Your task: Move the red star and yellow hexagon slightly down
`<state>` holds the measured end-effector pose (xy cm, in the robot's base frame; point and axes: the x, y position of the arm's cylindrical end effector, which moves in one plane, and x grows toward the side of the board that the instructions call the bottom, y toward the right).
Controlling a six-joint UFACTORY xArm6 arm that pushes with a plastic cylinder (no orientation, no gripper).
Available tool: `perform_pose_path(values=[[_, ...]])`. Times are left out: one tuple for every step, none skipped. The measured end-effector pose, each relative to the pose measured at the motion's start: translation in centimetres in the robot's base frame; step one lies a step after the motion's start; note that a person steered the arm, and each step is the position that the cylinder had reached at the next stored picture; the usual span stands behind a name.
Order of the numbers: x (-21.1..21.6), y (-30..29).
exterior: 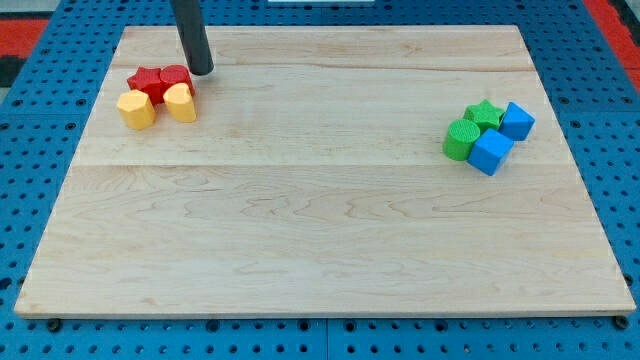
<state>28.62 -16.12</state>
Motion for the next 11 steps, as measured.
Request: perform_pose_path(values=[[2.2, -0.1], [3.3, -0.1], [3.3, -0.1], [3.0, 0.1], [3.0, 1.1], [2.5, 1.7], [0.0, 1.8], [-0.9, -0.8], [-0.7, -4.9], [0.9, -6.7], [2.8, -7.1]])
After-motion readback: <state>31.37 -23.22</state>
